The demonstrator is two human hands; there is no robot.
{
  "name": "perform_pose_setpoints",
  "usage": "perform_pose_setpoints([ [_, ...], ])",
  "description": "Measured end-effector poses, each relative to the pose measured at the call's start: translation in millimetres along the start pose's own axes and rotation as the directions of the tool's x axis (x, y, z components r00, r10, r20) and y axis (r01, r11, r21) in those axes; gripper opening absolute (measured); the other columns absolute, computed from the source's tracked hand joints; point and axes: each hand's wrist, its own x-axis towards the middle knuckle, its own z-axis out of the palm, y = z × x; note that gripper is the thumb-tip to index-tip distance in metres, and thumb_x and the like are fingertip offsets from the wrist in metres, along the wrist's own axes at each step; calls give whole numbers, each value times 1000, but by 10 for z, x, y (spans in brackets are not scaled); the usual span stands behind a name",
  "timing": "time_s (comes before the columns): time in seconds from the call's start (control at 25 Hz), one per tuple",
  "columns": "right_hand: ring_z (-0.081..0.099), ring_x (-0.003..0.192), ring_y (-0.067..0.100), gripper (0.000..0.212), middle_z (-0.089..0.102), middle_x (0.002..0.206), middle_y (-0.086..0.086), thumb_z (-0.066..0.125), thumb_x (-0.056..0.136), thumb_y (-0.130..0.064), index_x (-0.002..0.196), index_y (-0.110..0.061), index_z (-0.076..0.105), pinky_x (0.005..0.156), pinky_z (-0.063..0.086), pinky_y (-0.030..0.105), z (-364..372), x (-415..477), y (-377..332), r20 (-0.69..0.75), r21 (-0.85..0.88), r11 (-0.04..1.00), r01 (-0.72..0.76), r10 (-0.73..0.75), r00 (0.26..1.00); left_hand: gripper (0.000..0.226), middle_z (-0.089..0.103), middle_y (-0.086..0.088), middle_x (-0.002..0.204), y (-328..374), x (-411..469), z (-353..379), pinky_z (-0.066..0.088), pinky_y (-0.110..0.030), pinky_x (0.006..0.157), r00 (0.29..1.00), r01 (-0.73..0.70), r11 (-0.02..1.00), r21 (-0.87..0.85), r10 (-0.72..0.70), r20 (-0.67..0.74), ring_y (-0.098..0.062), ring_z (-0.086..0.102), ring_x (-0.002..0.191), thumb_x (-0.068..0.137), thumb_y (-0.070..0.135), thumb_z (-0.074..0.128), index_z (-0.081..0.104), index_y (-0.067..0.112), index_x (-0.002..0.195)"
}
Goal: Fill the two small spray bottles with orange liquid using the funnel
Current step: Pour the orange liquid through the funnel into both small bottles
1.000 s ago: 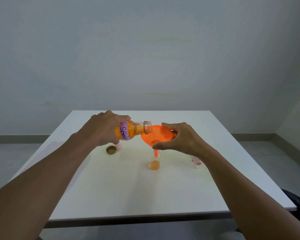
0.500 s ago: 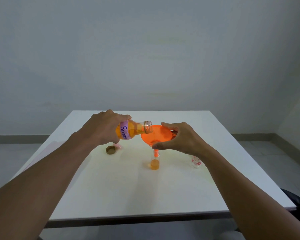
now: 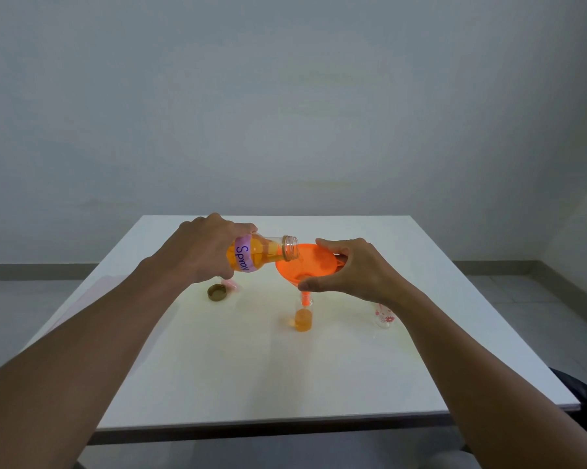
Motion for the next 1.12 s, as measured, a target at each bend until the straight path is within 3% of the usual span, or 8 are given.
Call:
perform_pose_setpoints([
  [0.08,54,117,16,107,54,146,-1,83,58,-68,150,-24,48,90,50,29,1,6,-7,3,-11,1000,-2,2,1000,85,59,-3,113,-7,1,1,38,-27,65,1000,-5,1000,4,5,4,-21,51,86,67,21,74,42,43,143],
  [0.72,56,123,21,113,54,147,0,78,54,-73,150,-24,47,95,53,34,-2,-11,-31,20,-20,1000,-16,16,1000,87,59,-4,116,13,4,-14,38,-25,67,1000,-10,1000,22,10,-13,-25,60,99,68,22,77,40,41,144],
  [0.84,55,119,19,111,54,146,-1,80,55,-71,150,-24,47,92,52,31,0,-2,-20,19,-12,1000,-13,13,1000,86,59,-4,113,12,1,-22,38,-26,66,1000,-13,1000,14,13,-16,-26,60,97,68,20,76,41,42,144],
  [0.96,52,111,12,121,55,145,-2,73,45,-81,149,-25,48,87,49,27,-2,-14,-20,28,-8,1000,-14,14,1000,85,59,-4,113,22,-7,-36,38,-26,66,1000,-16,1000,16,17,-14,-25,60,96,69,20,76,42,41,144],
  [1.12,50,111,11,122,54,146,-1,71,44,-80,149,-24,48,88,49,27,-8,-19,-32,31,-6,1000,-15,15,999,84,59,-3,111,10,-3,-24,38,-26,65,1000,-9,1000,23,9,-7,-20,49,84,68,20,75,42,42,142],
])
